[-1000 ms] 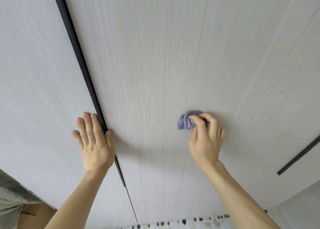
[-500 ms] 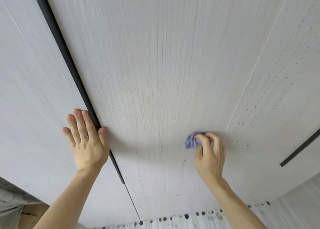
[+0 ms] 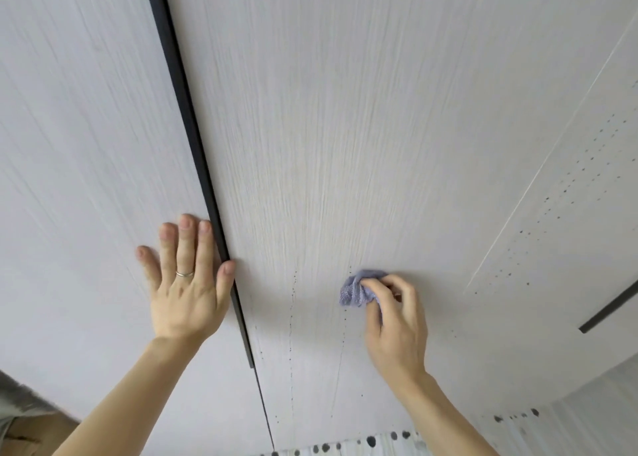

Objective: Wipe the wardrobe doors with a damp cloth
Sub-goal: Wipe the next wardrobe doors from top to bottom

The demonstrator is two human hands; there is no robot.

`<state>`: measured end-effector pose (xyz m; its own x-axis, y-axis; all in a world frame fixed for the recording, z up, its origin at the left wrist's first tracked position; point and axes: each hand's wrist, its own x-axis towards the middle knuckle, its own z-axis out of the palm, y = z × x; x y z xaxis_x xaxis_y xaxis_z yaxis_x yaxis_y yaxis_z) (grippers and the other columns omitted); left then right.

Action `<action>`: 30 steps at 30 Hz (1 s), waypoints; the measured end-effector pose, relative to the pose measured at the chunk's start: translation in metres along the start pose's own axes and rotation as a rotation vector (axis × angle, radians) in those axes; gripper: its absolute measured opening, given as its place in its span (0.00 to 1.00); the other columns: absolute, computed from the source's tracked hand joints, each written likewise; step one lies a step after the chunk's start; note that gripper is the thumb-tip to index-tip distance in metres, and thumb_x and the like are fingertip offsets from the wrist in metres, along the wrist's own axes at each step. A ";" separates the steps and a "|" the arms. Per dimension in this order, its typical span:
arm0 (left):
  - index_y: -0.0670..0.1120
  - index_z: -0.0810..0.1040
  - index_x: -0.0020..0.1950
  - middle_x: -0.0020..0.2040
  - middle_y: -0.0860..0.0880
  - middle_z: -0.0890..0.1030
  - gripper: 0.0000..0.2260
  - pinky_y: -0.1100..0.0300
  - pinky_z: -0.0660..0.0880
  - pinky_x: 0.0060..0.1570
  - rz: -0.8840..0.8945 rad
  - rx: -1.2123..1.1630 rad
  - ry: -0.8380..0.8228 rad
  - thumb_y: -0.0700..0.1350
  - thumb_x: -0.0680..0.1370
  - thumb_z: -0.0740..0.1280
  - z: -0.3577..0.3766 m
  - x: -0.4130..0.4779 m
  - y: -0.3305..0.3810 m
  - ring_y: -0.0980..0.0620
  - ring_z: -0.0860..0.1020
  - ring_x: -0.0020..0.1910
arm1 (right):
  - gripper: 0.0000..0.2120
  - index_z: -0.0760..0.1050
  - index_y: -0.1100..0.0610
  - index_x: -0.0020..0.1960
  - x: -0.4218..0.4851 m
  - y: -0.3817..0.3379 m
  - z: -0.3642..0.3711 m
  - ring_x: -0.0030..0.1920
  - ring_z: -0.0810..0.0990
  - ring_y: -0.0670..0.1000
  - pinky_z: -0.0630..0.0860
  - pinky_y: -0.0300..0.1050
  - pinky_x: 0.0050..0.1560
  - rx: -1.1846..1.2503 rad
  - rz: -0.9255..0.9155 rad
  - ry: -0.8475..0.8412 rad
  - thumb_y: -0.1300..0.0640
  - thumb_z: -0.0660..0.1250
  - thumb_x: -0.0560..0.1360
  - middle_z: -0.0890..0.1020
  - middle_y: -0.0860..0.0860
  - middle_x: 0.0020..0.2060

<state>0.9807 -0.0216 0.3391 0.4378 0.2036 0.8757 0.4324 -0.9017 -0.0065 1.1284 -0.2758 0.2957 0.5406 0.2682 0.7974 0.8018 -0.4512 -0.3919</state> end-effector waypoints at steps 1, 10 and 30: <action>0.48 0.42 0.83 0.82 0.54 0.38 0.28 0.47 0.32 0.77 -0.006 0.001 0.019 0.57 0.86 0.46 0.004 -0.002 0.000 0.51 0.38 0.81 | 0.18 0.77 0.48 0.60 0.009 -0.004 -0.003 0.48 0.77 0.53 0.77 0.57 0.46 0.023 -0.010 0.034 0.64 0.61 0.75 0.74 0.50 0.57; 0.47 0.47 0.83 0.83 0.54 0.42 0.28 0.48 0.36 0.78 -0.034 0.105 0.211 0.52 0.85 0.49 0.020 -0.002 0.003 0.52 0.42 0.82 | 0.18 0.82 0.56 0.58 0.089 -0.029 0.000 0.48 0.78 0.54 0.75 0.52 0.50 0.041 -0.269 0.377 0.70 0.66 0.73 0.74 0.52 0.56; 0.53 0.52 0.83 0.83 0.54 0.50 0.26 0.48 0.41 0.79 -0.056 0.070 0.269 0.53 0.84 0.47 0.085 -0.119 0.002 0.52 0.47 0.82 | 0.18 0.81 0.47 0.57 0.003 -0.012 0.077 0.47 0.77 0.56 0.70 0.51 0.43 -0.017 -0.496 0.539 0.62 0.67 0.71 0.78 0.49 0.51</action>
<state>0.9965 -0.0150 0.1934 0.1907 0.1354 0.9723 0.5072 -0.8616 0.0205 1.1401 -0.2043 0.2677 -0.0887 -0.0095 0.9960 0.9135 -0.3993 0.0776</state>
